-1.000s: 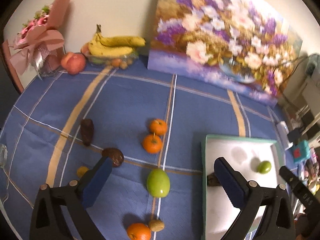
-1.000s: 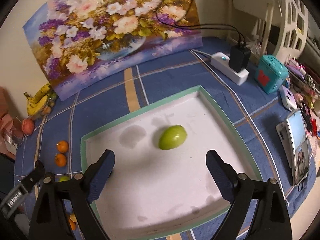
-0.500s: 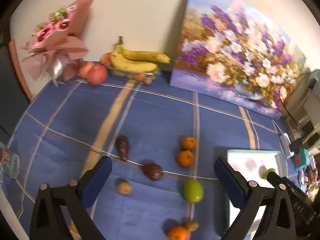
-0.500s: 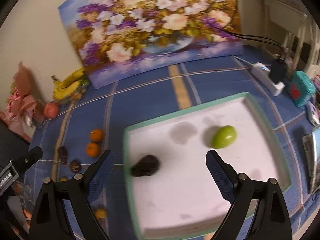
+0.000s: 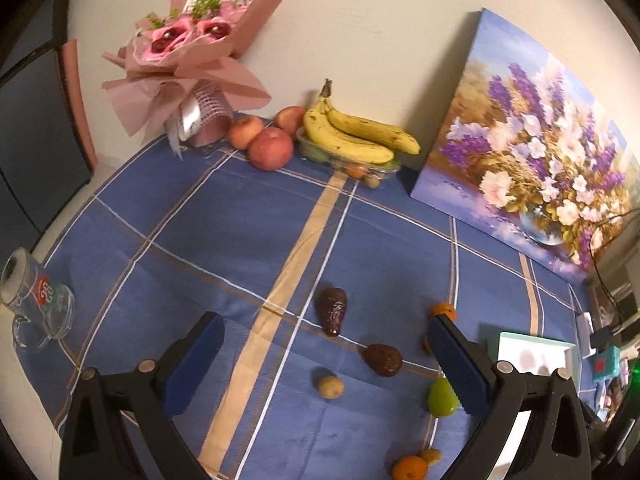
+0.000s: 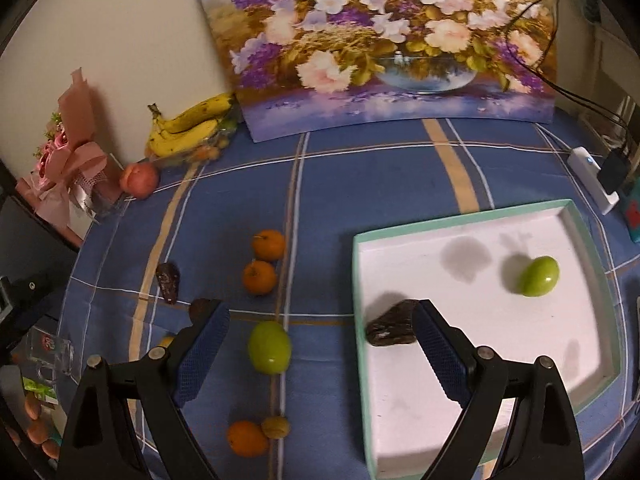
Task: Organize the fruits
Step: 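Grasp the small brown round fruit with left tool while right tool grasps another green fruit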
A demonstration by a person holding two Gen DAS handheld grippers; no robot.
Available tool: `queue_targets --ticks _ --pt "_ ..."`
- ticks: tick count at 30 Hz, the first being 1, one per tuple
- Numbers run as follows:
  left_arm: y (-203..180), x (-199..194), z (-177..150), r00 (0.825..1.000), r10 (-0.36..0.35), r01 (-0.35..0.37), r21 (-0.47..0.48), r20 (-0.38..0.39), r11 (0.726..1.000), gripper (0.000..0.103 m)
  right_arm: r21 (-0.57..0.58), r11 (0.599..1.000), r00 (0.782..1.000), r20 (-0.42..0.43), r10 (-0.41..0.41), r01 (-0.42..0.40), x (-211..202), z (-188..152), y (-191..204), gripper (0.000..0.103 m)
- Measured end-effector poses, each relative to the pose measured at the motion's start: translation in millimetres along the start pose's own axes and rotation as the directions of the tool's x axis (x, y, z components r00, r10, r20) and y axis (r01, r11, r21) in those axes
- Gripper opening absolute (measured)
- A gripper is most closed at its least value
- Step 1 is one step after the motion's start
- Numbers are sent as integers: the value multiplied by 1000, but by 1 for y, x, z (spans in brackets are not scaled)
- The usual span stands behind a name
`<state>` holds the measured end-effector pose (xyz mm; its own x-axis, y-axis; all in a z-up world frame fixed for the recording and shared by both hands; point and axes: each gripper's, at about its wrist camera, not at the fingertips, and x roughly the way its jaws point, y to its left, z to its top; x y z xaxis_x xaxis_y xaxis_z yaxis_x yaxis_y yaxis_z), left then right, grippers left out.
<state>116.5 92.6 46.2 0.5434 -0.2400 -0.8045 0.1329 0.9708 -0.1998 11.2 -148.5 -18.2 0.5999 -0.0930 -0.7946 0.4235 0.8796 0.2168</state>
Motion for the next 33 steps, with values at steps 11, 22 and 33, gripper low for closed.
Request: queue_targets --ticks 11,22,33 --pt "-1 55 -18 981 -13 10 -13 -193 1000 101 -84 996 999 -40 16 -19 20 -1 31 79" --pt "2 113 -52 924 -19 -3 -57 -381 998 88 -130 992 982 -186 -21 -3 72 -26 39 74" --pt "13 125 -62 901 -72 12 -140 -429 990 51 -210 978 974 -218 -59 13 85 -41 53 63"
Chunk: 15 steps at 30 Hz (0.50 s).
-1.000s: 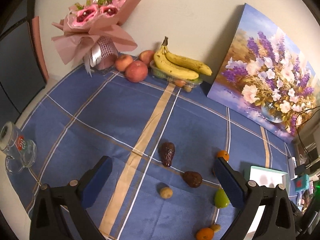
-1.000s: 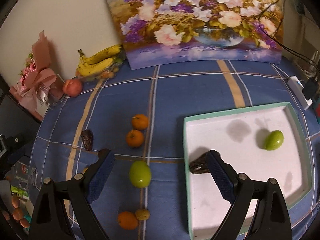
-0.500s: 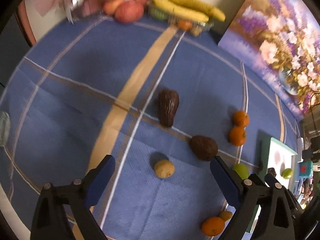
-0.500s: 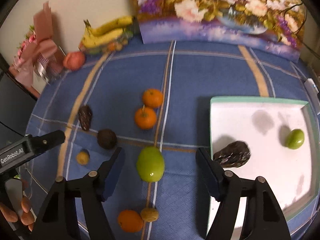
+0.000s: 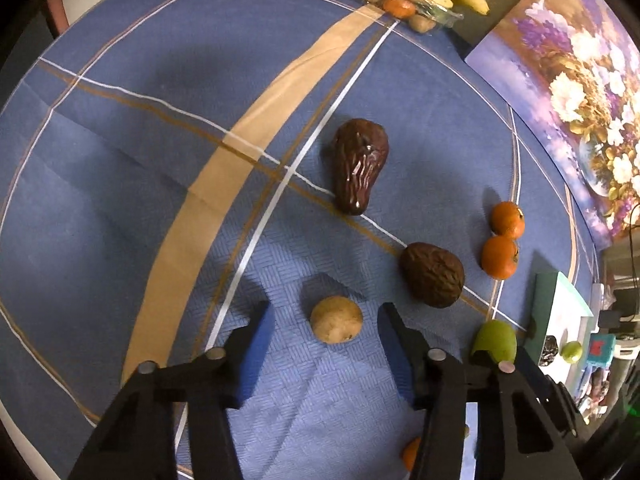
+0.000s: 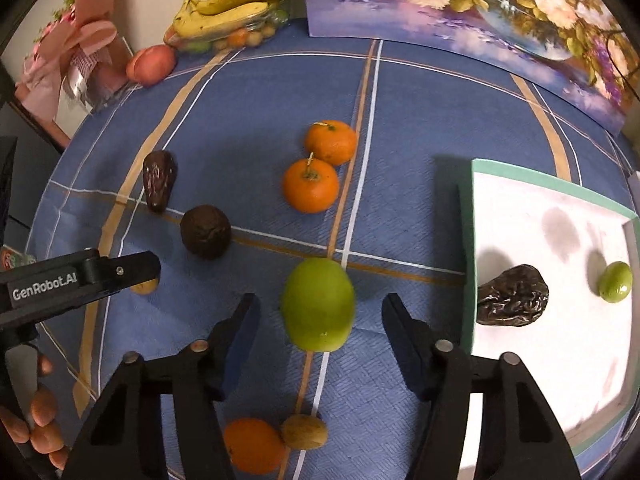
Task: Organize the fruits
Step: 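Grasp the small brown round fruit with left tool while right tool grasps another green fruit, then carry both fruits into the white tray and open both tools to release them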
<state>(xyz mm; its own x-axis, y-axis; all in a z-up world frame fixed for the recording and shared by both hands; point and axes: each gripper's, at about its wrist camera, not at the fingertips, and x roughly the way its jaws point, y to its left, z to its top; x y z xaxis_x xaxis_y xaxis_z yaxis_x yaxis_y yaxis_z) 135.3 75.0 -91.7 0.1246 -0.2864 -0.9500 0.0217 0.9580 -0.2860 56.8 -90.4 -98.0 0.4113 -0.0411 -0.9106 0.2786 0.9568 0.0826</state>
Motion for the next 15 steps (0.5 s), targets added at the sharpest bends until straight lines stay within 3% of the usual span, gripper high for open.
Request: queue_targets --ticks 2,4,7,15 --pt "1 -2 -1 1000 -12 12 -5 4 1000 37 -5 1000 1000 3 0 0 0 0 1 60" --pt "2 -3 -1 1000 -25 25 -5 6 1000 30 -11 1000 1000 7 -1 1 -1 1 1 54" --pt "1 -4 -1 1000 -23 23 2 14 1000 29 -12 1000 1000 9 0 0 -2 2 1 41" --pt "-10 -21 2 996 -44 43 12 74 999 29 20 999 999 31 41 -42 -15 5 -6 41"
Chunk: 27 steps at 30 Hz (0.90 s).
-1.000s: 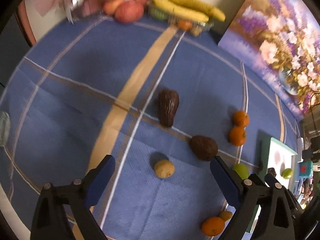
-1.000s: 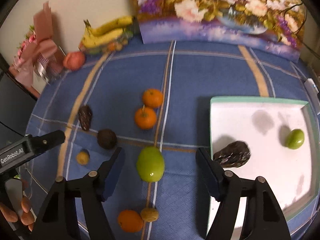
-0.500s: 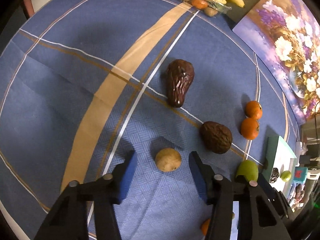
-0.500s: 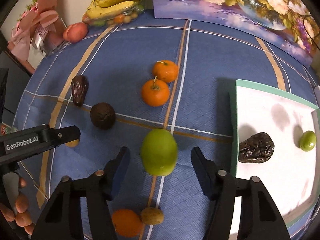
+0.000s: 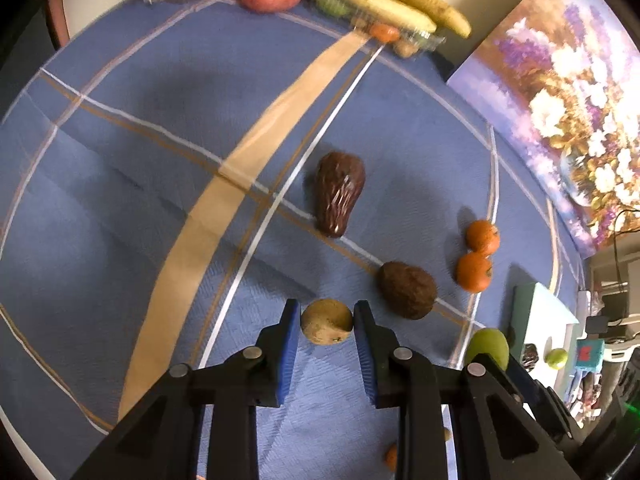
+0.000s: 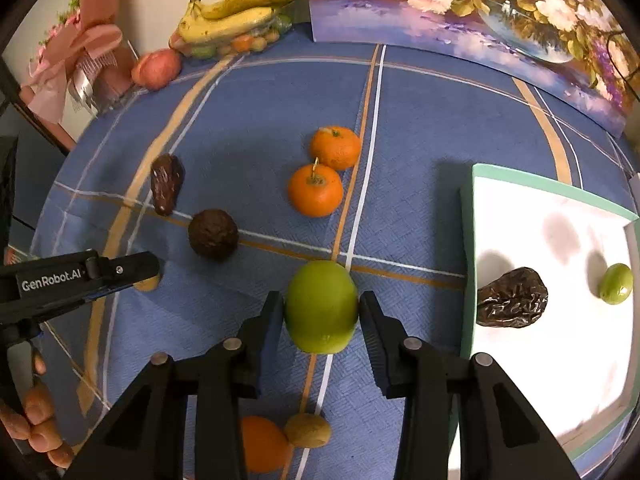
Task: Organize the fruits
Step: 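Carry both fruits into the white tray and open both tools to release them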
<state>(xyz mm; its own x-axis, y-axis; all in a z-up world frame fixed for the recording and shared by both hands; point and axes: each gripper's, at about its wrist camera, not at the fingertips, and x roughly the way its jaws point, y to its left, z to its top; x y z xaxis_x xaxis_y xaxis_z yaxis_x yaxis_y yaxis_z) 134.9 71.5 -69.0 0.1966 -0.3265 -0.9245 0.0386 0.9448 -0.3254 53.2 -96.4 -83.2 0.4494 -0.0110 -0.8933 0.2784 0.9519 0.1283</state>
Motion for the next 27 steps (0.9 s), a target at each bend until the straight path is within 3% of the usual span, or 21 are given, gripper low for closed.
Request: queue_targets --ticks 7,13,19,27 --pt "-14 -27 0 997 -31 29 34 76 999 29 27 1000 996 83 12 -15 -35 6 -8 41" --pt "-26 -42 0 993 -61 54 66 102 996 29 73 997 996 82 16 -22 -46 9 -19 41" --pt "-44 -50 -11 991 -67 53 115 119 992 29 98 995 996 84 -32 23 -53 8 -31 41" --pt "-76 -53 -25 989 -93 70 190 116 979 29 190 980 994 77 -78 63 -66 2 -74 41"
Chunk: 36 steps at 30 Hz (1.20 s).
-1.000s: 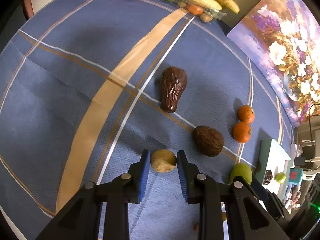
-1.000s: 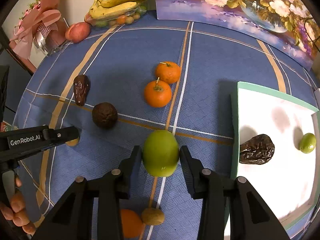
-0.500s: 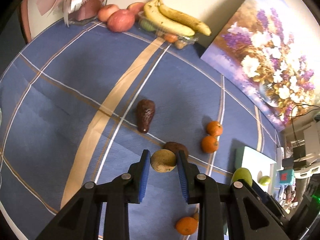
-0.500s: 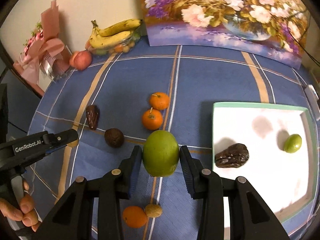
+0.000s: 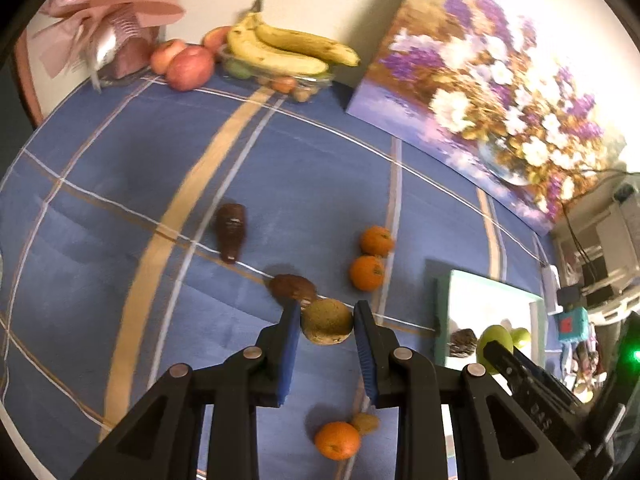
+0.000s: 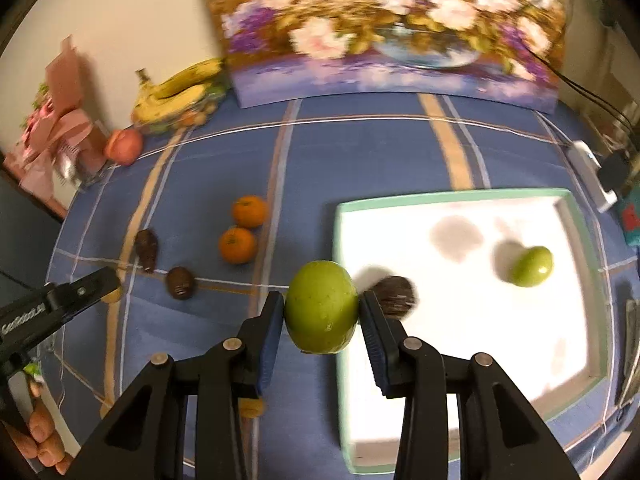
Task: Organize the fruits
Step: 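Carry both fruits into the white tray and open both tools to release them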
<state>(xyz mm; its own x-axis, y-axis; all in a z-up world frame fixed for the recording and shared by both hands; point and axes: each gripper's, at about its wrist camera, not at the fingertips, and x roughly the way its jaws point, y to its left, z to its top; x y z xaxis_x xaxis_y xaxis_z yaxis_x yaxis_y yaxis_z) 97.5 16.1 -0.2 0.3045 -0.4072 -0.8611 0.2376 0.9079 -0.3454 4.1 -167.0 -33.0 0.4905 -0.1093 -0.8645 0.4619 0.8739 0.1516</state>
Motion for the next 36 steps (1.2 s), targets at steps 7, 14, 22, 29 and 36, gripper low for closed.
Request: queue_targets --ticks 7,14,22,29,36 --pt "-42 7 -13 997 -53 57 90 -48 994 29 124 991 998 -10 -57 58 -7 1 -60 41" --pt "-86 17 -32 992 -76 94 190 -100 977 29 224 967 992 -6 -123 121 -20 -1 -119 41" --pt "-129 27 -58 985 -92 132 291 -147 948 29 303 937 983 2 -183 173 -35 -8 -170 41" --pt "-153 34 -76 980 -85 145 354 -180 924 29 323 928 980 13 -199 184 -45 -13 -186 41" --pt "-161 41 -84 978 -63 137 383 -198 914 29 318 931 980 16 -197 182 -47 -13 -185 41"
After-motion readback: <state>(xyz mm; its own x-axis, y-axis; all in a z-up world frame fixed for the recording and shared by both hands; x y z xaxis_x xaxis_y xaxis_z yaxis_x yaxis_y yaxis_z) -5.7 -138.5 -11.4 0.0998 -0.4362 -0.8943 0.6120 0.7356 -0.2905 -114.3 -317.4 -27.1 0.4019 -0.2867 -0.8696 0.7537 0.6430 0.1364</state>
